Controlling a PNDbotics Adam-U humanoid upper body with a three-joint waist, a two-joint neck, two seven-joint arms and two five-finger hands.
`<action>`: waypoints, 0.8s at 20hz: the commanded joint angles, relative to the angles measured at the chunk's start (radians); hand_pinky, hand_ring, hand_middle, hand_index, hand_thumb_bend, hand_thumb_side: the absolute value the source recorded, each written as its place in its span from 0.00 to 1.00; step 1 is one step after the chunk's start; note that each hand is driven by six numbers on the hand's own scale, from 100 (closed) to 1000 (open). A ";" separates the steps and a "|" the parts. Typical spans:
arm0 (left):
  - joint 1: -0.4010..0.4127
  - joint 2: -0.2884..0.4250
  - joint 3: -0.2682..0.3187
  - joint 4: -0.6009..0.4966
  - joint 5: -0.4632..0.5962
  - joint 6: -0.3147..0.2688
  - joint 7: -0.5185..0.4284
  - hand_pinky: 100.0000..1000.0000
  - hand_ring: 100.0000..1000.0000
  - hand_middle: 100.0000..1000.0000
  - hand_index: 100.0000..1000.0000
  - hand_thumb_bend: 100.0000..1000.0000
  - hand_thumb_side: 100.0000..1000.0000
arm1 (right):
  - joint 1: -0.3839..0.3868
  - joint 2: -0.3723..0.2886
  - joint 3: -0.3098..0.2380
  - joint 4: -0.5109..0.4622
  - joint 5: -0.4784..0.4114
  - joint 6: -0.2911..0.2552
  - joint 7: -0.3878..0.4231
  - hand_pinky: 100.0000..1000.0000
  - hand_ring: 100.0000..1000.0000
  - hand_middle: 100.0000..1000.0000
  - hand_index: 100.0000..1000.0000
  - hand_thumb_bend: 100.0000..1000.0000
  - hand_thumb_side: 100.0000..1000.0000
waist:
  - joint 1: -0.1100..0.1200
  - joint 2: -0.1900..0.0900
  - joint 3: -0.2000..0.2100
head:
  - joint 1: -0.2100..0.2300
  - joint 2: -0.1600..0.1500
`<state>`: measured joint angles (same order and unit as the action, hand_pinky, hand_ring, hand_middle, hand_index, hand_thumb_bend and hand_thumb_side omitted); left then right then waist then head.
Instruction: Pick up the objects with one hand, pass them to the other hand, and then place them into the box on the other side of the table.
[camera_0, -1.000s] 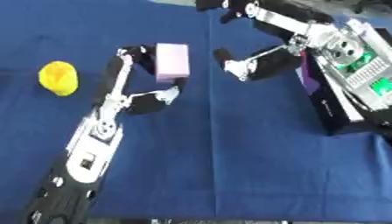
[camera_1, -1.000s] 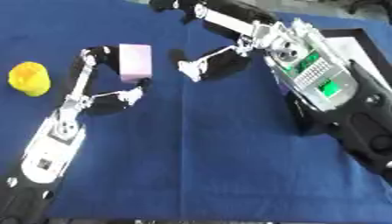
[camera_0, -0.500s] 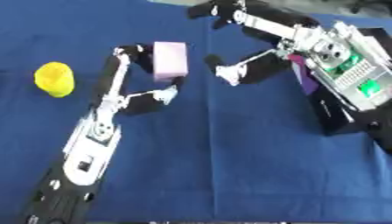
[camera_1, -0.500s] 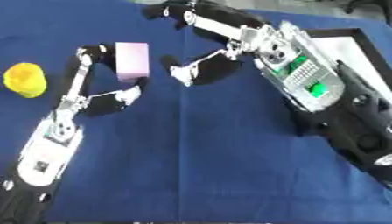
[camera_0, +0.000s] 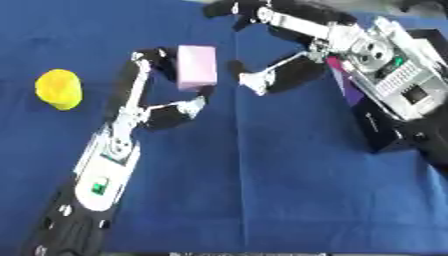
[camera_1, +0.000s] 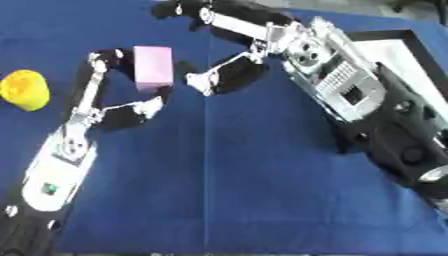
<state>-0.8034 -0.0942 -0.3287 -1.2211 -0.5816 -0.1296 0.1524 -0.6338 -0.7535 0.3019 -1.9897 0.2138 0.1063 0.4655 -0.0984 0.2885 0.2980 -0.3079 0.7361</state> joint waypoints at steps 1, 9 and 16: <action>-0.024 -0.015 0.009 0.003 -0.011 -0.003 0.009 0.73 0.41 0.33 0.43 0.00 0.24 | -0.015 -0.037 -0.023 -0.010 -0.009 -0.002 0.002 0.86 1.00 0.93 1.00 0.00 0.12 | -0.010 -0.001 0.000 | -0.004 -0.005; -0.041 -0.027 0.025 0.021 -0.023 0.004 0.029 0.73 0.41 0.33 0.43 0.00 0.25 | -0.013 -0.041 -0.028 -0.010 -0.011 0.007 0.005 0.87 1.00 0.92 1.00 0.00 0.12 | -0.013 -0.003 -0.001 | -0.007 -0.005; -0.044 -0.034 0.021 0.007 -0.045 0.001 0.032 0.72 0.40 0.33 0.43 0.00 0.23 | -0.006 -0.040 -0.027 -0.005 0.015 0.004 0.022 0.87 1.00 0.90 1.00 0.00 0.13 | -0.017 -0.005 -0.001 | -0.013 -0.001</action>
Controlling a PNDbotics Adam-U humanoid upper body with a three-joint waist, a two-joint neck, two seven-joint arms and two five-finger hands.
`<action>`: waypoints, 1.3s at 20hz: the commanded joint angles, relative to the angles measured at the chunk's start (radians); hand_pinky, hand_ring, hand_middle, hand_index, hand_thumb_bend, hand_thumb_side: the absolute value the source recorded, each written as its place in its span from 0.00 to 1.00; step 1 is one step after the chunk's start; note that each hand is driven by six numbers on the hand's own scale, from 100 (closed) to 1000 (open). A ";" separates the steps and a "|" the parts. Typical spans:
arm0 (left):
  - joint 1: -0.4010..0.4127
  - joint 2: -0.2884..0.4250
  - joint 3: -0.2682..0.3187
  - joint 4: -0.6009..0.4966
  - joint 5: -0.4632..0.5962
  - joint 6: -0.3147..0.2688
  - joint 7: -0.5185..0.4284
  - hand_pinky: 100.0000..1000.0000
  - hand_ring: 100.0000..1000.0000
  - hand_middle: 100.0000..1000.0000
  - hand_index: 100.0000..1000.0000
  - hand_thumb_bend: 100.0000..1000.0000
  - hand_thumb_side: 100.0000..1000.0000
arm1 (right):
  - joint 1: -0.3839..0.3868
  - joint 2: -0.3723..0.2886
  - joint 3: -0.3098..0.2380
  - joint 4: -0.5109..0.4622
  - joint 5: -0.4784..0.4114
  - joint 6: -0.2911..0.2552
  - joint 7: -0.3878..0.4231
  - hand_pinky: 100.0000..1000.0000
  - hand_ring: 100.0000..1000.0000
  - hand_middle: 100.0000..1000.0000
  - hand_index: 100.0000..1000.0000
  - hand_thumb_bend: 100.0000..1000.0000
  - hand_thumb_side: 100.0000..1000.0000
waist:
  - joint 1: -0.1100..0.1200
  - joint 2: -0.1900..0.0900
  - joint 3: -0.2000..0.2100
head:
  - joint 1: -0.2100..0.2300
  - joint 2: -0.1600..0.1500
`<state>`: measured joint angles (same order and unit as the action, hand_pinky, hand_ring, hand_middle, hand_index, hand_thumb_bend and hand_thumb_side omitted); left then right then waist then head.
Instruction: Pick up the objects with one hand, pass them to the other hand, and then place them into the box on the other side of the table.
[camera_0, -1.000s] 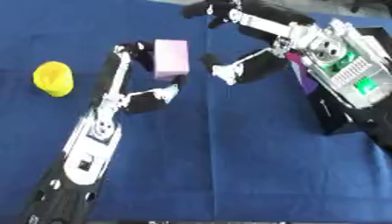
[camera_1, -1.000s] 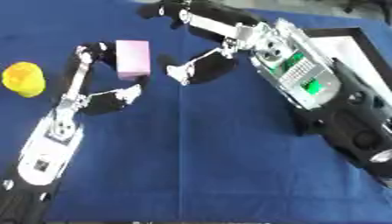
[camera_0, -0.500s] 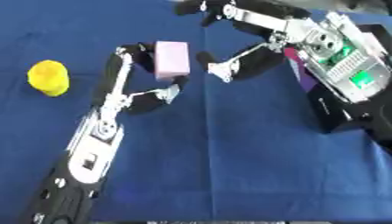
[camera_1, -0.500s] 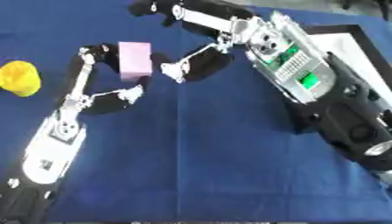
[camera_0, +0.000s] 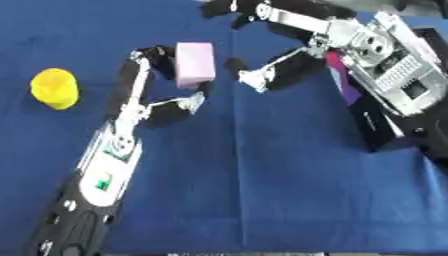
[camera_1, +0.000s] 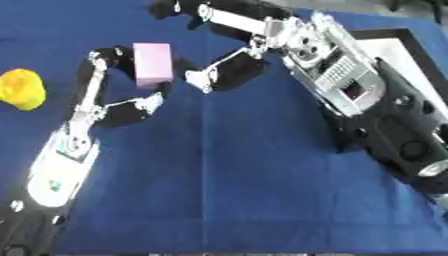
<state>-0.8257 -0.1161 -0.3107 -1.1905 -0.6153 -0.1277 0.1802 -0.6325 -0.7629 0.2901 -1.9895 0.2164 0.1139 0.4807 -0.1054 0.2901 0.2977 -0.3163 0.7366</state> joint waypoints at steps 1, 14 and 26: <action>-0.022 -0.012 0.002 -0.026 -0.015 -0.001 0.005 0.71 0.40 0.33 0.43 0.00 0.23 | -0.006 -0.030 -0.014 -0.003 0.016 -0.007 0.011 0.87 1.00 0.90 1.00 0.00 0.13 | -0.011 -0.006 -0.001 | -0.006 -0.003; -0.026 -0.031 -0.013 -0.036 -0.066 -0.004 0.006 0.69 0.38 0.33 0.43 0.00 0.21 | -0.013 -0.020 -0.017 0.008 0.033 -0.043 -0.005 0.88 1.00 0.88 1.00 0.00 0.12 | -0.014 0.000 -0.006 | -0.003 0.007; -0.027 -0.040 -0.019 -0.047 -0.066 0.004 0.005 0.68 0.37 0.32 0.43 0.00 0.23 | -0.007 -0.011 -0.008 0.014 0.047 -0.053 -0.002 0.90 1.00 0.88 1.00 0.00 0.13 | -0.017 0.002 -0.018 | 0.009 0.018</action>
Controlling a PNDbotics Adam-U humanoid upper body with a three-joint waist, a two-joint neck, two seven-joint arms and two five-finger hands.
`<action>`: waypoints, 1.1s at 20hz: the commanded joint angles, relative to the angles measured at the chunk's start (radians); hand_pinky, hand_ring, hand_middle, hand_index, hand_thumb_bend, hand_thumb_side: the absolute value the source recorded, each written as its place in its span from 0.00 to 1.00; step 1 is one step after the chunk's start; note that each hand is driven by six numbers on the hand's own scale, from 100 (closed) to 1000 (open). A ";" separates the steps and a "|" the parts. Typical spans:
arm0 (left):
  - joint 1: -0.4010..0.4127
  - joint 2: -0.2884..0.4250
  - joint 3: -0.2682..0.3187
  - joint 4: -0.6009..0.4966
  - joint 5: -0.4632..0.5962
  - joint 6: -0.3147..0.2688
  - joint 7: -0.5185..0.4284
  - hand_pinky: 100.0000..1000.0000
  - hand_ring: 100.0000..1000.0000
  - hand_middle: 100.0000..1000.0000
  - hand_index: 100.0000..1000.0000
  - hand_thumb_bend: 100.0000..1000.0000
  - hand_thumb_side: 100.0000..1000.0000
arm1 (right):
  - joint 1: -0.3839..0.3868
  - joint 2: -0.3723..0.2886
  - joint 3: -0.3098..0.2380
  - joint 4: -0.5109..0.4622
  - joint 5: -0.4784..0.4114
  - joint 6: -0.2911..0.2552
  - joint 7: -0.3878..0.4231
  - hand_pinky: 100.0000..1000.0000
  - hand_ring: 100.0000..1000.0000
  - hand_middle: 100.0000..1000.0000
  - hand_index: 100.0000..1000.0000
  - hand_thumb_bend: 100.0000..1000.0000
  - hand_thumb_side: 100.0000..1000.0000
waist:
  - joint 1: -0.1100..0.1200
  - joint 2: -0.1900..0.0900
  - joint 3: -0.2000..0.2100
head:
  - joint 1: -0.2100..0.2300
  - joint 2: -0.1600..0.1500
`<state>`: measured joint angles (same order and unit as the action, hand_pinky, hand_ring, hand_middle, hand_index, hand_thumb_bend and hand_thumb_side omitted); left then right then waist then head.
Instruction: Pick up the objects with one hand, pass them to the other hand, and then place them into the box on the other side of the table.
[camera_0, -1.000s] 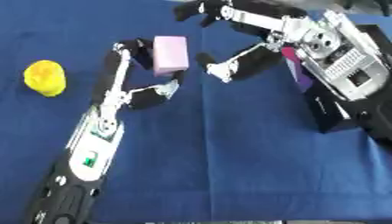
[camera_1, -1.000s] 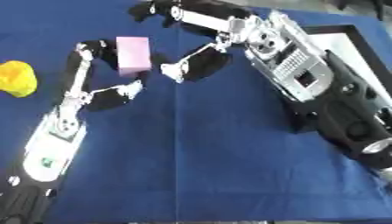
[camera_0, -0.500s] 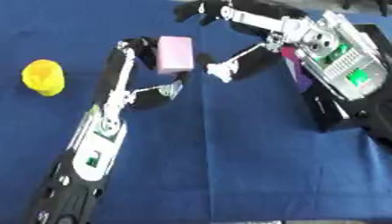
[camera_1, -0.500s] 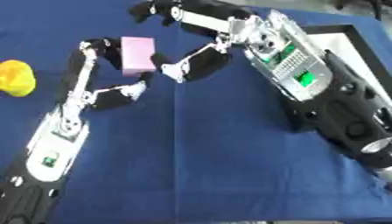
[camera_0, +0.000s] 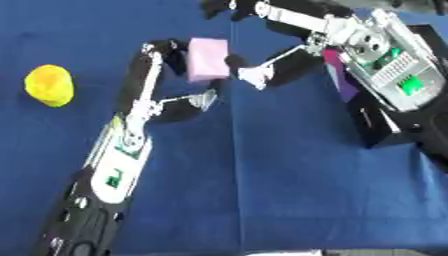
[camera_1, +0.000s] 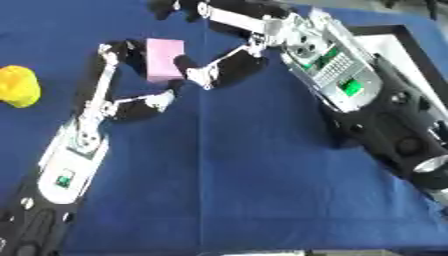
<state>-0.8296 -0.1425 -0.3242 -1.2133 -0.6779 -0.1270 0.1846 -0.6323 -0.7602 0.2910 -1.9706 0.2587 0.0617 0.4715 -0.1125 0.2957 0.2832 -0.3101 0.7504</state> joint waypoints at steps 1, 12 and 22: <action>-0.023 -0.014 -0.007 -0.026 -0.003 0.003 0.001 0.68 0.36 0.32 0.43 0.00 0.23 | -0.005 -0.012 -0.008 -0.001 0.006 0.001 0.015 0.90 1.00 0.88 1.00 0.00 0.13 | -0.011 -0.002 -0.005 | 0.004 0.005; -0.022 -0.014 -0.026 -0.076 0.015 0.012 -0.020 0.67 0.34 0.32 0.42 0.00 0.26 | -0.005 0.000 0.000 0.029 0.020 -0.014 0.057 0.91 1.00 0.89 1.00 0.00 0.14 | -0.012 -0.002 -0.010 | 0.014 0.007; -0.023 -0.015 -0.042 -0.103 0.045 0.024 -0.042 0.66 0.32 0.30 0.42 0.00 0.28 | -0.006 0.005 -0.004 0.040 0.034 -0.028 0.038 0.92 1.00 0.89 1.00 0.00 0.13 | -0.016 0.004 -0.010 | 0.010 0.008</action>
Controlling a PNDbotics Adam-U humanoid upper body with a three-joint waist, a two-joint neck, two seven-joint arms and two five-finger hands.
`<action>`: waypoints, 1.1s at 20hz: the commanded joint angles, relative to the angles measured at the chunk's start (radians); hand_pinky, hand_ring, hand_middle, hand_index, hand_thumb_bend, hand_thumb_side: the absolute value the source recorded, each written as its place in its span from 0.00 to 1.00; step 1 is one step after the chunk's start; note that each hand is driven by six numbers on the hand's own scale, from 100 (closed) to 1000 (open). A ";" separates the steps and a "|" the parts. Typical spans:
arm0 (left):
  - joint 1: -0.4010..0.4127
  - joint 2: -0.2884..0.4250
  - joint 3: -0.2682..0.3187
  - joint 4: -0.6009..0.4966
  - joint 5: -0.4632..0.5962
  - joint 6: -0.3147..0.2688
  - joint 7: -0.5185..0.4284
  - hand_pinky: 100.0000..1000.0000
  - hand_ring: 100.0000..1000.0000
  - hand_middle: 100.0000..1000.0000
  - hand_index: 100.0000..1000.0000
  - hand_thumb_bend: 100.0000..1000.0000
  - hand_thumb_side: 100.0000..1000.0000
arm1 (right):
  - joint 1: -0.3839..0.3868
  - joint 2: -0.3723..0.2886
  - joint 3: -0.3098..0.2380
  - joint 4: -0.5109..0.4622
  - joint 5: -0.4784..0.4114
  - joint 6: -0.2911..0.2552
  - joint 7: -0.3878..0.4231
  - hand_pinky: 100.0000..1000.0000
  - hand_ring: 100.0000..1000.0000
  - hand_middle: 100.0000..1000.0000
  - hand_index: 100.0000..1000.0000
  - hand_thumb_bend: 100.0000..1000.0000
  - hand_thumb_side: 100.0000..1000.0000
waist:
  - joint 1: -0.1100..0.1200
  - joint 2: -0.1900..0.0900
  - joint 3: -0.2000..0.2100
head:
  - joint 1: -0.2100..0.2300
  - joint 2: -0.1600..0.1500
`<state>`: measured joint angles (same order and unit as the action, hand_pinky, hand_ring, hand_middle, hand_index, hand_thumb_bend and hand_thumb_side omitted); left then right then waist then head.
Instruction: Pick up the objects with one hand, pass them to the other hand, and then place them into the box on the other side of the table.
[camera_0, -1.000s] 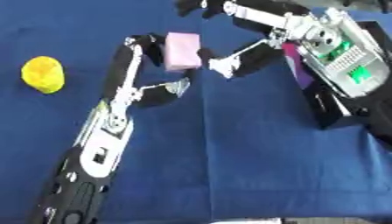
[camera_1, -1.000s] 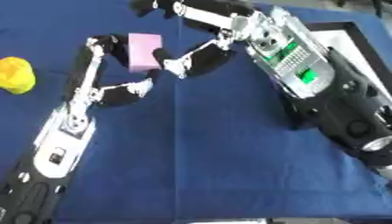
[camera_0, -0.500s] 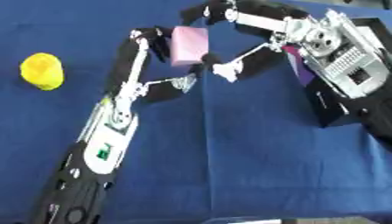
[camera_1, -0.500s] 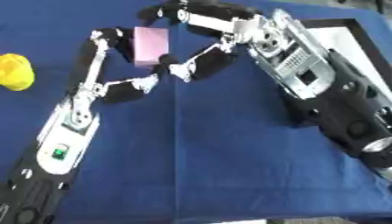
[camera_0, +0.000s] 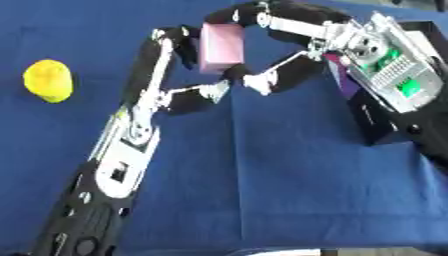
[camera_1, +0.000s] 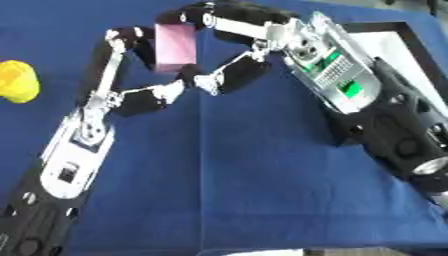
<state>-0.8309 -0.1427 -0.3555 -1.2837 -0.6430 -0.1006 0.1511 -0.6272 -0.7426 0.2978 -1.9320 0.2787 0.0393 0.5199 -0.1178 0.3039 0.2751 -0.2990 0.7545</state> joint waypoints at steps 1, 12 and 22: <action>-0.022 -0.015 -0.013 -0.036 0.011 -0.003 -0.011 0.66 0.31 0.31 0.42 0.00 0.28 | -0.011 -0.011 -0.011 0.004 0.019 -0.009 -0.014 0.92 1.00 0.89 1.00 0.00 0.13 | -0.011 -0.004 -0.002 | -0.001 0.004; -0.020 -0.015 -0.022 -0.047 0.010 0.002 -0.017 0.65 0.30 0.35 0.41 0.00 0.27 | -0.012 -0.009 -0.017 0.017 0.049 -0.020 -0.062 0.93 1.00 0.88 1.00 0.00 0.12 | -0.011 0.002 0.000 | -0.009 0.006; -0.021 -0.016 -0.025 -0.046 -0.022 0.002 -0.007 0.64 0.30 0.35 0.41 0.00 0.23 | -0.014 -0.005 -0.012 0.033 0.069 -0.015 -0.045 0.92 1.00 0.86 1.00 0.00 0.13 | -0.013 0.004 0.002 | -0.013 0.007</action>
<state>-0.8309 -0.1418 -0.3611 -1.2994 -0.6587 -0.0928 0.1403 -0.6275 -0.7330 0.2975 -1.9065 0.3353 0.0209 0.4705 -0.1200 0.3127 0.2779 -0.3101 0.7625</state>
